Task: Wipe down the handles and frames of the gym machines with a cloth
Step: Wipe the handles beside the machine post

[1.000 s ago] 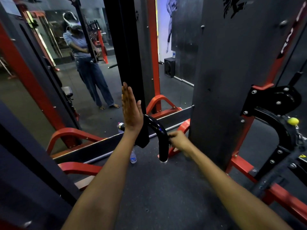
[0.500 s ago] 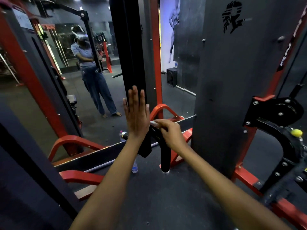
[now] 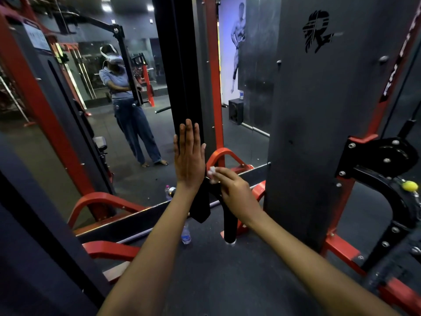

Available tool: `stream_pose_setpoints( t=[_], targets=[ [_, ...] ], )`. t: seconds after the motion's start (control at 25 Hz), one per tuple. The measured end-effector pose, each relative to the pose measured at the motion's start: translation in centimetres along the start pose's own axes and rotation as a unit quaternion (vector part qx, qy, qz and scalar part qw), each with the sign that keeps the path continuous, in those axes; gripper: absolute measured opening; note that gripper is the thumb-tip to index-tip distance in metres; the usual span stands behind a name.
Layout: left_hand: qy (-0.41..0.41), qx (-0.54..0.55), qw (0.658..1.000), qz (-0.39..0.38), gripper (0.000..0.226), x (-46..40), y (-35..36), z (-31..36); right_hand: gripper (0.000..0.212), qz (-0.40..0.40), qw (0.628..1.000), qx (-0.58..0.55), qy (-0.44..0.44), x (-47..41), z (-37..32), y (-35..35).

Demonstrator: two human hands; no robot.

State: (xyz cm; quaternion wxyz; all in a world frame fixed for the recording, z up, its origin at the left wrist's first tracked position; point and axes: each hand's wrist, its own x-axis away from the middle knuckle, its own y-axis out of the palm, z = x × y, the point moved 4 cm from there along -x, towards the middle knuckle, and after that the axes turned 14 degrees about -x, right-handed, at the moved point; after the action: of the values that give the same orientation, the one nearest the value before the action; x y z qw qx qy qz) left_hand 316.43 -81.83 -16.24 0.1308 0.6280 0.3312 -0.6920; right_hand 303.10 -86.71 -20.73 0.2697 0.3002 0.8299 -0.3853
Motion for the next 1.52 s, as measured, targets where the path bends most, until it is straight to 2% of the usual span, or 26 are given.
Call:
stream_pose_setpoints(
  t=[0.08,0.2,0.24,0.28,0.36,0.44,0.48,0.6,0.72,0.8,0.92,1.0,1.04,1.16,1.2,1.4,1.52],
  targets=[
    [0.012,0.028,1.0,0.001,0.064,0.2,0.0,-0.2,0.03,-0.078,0.997,0.019,-0.002,-1.8,-1.3,1.9],
    [0.015,0.062,0.998,-0.007,0.062,0.2,-0.1,-0.3,0.033,-0.091,0.987,0.049,-0.119,2.7,0.1,1.3],
    [0.013,0.068,0.998,-0.012,0.061,0.1,0.0,-0.4,0.031,-0.078,0.987,0.043,-0.135,5.1,1.0,0.5],
    [0.011,0.071,0.997,-0.017,0.059,0.2,0.0,-0.4,0.029,-0.045,0.992,0.024,-0.117,7.1,1.8,-0.6],
    [0.008,0.074,0.997,-0.019,0.059,0.3,0.0,-0.5,0.034,0.045,0.999,-0.023,-0.006,8.4,3.7,-2.4],
    [0.002,0.083,0.996,-0.021,0.059,0.4,0.0,-0.4,0.041,0.12,0.986,-0.06,0.101,5.5,4.1,-2.8],
    [0.0,0.087,0.996,-0.022,0.059,0.4,0.0,-0.3,0.042,0.112,0.978,-0.102,0.143,3.1,3.9,-2.4],
    [-0.007,0.094,0.995,-0.023,0.059,0.5,0.0,-0.4,0.044,0.002,0.947,-0.211,0.244,-1.3,3.2,0.3],
    [-0.016,0.097,0.995,-0.018,0.06,0.7,0.0,-0.4,0.042,0.047,0.91,-0.3,0.284,1.6,4.8,0.7],
    [-0.019,0.101,0.995,-0.013,0.062,0.7,-0.1,-0.4,0.038,0.04,0.879,-0.339,0.332,5.5,6.5,1.1],
    [-0.02,0.099,0.995,-0.011,0.061,0.8,-0.2,-0.5,0.042,-0.073,0.882,-0.287,0.366,8.4,8.0,2.5],
    [-0.018,0.1,0.995,-0.009,0.061,0.9,-0.2,-0.4,0.041,-0.142,0.878,-0.272,0.366,6.9,8.7,2.6],
    [-0.017,0.1,0.995,-0.009,0.061,1.0,-0.2,-0.4,0.038,-0.146,0.867,-0.3,0.369,5.5,8.4,2.2],
    [-0.022,0.098,0.995,-0.016,0.06,0.9,-0.3,-0.4,0.033,-0.076,0.819,-0.429,0.375,3.0,6.9,0.9],
    [-0.025,0.099,0.995,-0.02,0.06,1.0,-0.2,-0.4,0.034,-0.087,0.81,-0.44,0.377,3.4,6.5,1.0],
    [-0.025,0.095,0.995,-0.021,0.061,1.1,-0.1,-0.5,0.039,-0.23,0.829,-0.339,0.381,3.2,6.0,1.8],
    [-0.026,0.095,0.995,-0.021,0.061,1.2,-0.1,-0.5,0.037,-0.23,0.81,-0.357,0.404,1.1,6.2,1.3]
  ],
)
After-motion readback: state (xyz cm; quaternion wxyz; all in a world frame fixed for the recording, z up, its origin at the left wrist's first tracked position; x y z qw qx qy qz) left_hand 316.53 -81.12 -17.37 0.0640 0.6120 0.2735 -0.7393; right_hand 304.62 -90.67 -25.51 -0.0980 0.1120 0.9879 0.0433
